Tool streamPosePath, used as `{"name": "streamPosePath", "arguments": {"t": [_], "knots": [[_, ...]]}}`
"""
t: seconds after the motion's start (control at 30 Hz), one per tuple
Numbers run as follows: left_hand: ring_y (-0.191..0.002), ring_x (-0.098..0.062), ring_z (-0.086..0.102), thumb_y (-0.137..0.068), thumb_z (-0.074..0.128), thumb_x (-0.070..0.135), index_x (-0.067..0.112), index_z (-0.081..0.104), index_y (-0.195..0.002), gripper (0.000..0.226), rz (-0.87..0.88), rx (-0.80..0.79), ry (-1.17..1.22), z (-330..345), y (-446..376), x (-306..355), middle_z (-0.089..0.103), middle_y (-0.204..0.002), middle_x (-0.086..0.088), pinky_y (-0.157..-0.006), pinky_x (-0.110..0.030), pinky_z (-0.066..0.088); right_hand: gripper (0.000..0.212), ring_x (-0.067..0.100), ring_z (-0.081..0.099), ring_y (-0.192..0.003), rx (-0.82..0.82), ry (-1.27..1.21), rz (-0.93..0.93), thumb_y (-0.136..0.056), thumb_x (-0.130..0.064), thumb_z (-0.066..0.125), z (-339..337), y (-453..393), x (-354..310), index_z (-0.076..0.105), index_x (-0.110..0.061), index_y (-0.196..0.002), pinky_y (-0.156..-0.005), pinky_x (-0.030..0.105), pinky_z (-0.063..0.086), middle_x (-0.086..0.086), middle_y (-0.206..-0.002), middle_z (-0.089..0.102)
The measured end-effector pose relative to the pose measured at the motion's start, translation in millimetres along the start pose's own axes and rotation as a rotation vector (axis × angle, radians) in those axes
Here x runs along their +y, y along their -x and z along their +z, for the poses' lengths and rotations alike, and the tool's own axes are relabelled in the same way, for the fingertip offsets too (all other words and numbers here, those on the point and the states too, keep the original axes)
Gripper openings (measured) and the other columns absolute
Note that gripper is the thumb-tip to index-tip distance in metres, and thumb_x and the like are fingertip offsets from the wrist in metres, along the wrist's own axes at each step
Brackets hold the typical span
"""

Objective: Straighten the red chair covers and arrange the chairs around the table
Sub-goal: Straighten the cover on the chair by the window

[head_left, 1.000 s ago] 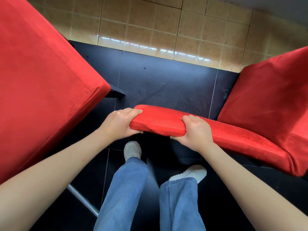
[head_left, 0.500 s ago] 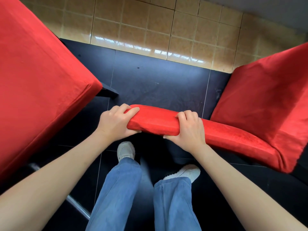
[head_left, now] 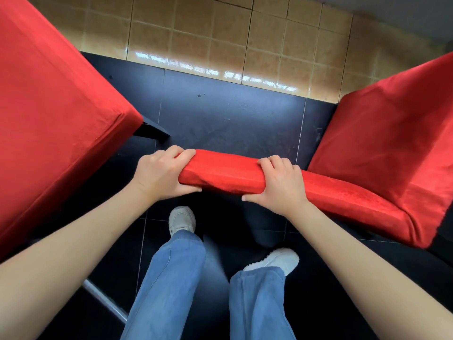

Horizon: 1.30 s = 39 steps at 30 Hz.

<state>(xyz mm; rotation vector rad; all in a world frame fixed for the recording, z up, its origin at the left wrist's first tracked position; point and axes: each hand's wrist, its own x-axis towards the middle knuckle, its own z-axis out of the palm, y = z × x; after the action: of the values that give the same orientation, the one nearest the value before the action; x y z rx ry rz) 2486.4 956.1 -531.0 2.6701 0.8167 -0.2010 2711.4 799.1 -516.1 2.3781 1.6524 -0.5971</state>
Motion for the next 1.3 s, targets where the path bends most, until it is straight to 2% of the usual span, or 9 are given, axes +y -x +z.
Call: {"name": "streamPosePath", "arguments": {"t": [0.07, 0.17, 0.23, 0.47, 0.6, 0.83, 1.0, 1.2, 1.3], "knots": [[-0.057, -0.034, 0.064, -0.043, 0.087, 0.061, 0.009, 0.071, -0.104, 0.082, 0.002, 0.014, 0.013, -0.9, -1.9, -0.1, 0.065, -0.080, -0.012, -0.043, -0.037, 0.050, 0.083, 0.033, 0.056, -0.091, 0.058, -0.036, -0.023, -0.054, -0.069, 0.077, 0.3, 2.5, 1.2, 0.062, -0.007, -0.108, -0.076, 0.043, 0.044, 0.010, -0.099, 0.060], [-0.057, -0.034, 0.062, -0.046, 0.087, 0.058, 0.007, 0.071, -0.095, 0.072, 0.011, 0.048, 0.030, -1.0, -2.8, 1.1, 0.061, -0.073, -0.014, -0.044, -0.038, 0.050, 0.072, 0.034, 0.059, -0.067, 0.187, -0.065, -0.067, -0.048, -0.059, 0.086, 2.7, 7.0, -0.4, 0.063, 0.001, -0.080, -0.058, 0.041, 0.048, 0.014, -0.073, 0.060], [-0.057, -0.034, 0.061, -0.046, 0.088, 0.055, 0.005, 0.071, -0.092, 0.070, 0.024, 0.057, 0.039, -2.2, -2.1, 2.0, 0.060, -0.072, -0.014, -0.044, -0.040, 0.051, 0.070, 0.033, 0.059, -0.061, 0.223, -0.081, -0.077, -0.046, -0.057, 0.088, 2.1, 9.4, -1.1, 0.062, 0.001, -0.074, -0.053, 0.039, 0.048, 0.014, -0.068, 0.058], [-0.060, -0.035, 0.061, -0.050, 0.089, 0.051, 0.002, 0.069, -0.089, 0.065, 0.079, 0.074, 0.071, -22.6, -4.5, 15.1, 0.060, -0.073, -0.016, -0.049, -0.045, 0.053, 0.070, 0.034, 0.059, -0.061, 0.213, -0.145, -0.085, -0.044, -0.053, 0.091, -13.6, 18.8, 12.3, 0.063, 0.003, -0.074, -0.053, 0.040, 0.050, 0.016, -0.067, 0.059], [-0.064, -0.037, 0.062, -0.052, 0.090, 0.047, 0.001, 0.067, -0.089, 0.064, 0.096, 0.073, 0.064, -46.5, -12.2, 23.7, 0.060, -0.073, -0.017, -0.054, -0.045, 0.053, 0.068, 0.035, 0.061, -0.068, 0.187, -0.162, -0.072, -0.050, -0.053, 0.089, -35.0, 19.7, 19.8, 0.064, 0.004, -0.079, -0.060, 0.041, 0.048, 0.017, -0.072, 0.062], [-0.054, -0.035, 0.061, -0.050, 0.092, 0.042, -0.001, 0.066, -0.082, 0.060, 0.152, 0.080, 0.000, -98.2, -20.0, 43.5, 0.058, -0.066, -0.016, -0.045, -0.039, 0.050, 0.068, 0.035, 0.059, -0.078, 0.234, -0.202, -0.048, -0.057, -0.057, 0.084, -68.3, 29.6, 27.0, 0.066, 0.001, -0.088, -0.068, 0.043, 0.047, 0.015, -0.081, 0.063], [-0.056, -0.037, 0.061, -0.055, 0.091, 0.039, -0.002, 0.065, -0.081, 0.055, 0.179, 0.079, -0.033, -137.1, -22.5, 61.6, 0.058, -0.067, -0.019, -0.047, -0.042, 0.051, 0.066, 0.032, 0.056, -0.083, 0.263, -0.242, 0.000, -0.060, -0.059, 0.081, -94.2, 43.3, 32.8, 0.068, -0.004, -0.094, -0.072, 0.043, 0.045, 0.011, -0.086, 0.063], [-0.070, -0.035, 0.066, -0.056, 0.091, 0.030, 0.003, 0.069, -0.096, 0.053, 0.256, 0.106, 0.039, -191.0, -22.1, 88.7, 0.067, -0.081, -0.014, -0.061, -0.043, 0.055, 0.061, 0.031, 0.056, -0.079, 0.327, -0.302, 0.030, -0.056, -0.056, 0.085, -132.0, 70.8, 51.1, 0.070, -0.006, -0.089, -0.069, 0.039, 0.046, 0.009, -0.082, 0.065], [-0.092, -0.030, 0.066, -0.054, 0.090, 0.022, 0.012, 0.059, -0.123, 0.076, 0.144, 0.126, 0.248, -209.5, -13.3, 108.5, 0.069, -0.103, -0.005, -0.080, -0.039, 0.053, 0.060, 0.032, 0.058, -0.072, 0.346, -0.287, 0.011, -0.053, -0.055, 0.087, -150.7, 89.0, 64.6, 0.072, -0.005, -0.085, -0.067, 0.039, 0.047, 0.009, -0.075, 0.065]]}}
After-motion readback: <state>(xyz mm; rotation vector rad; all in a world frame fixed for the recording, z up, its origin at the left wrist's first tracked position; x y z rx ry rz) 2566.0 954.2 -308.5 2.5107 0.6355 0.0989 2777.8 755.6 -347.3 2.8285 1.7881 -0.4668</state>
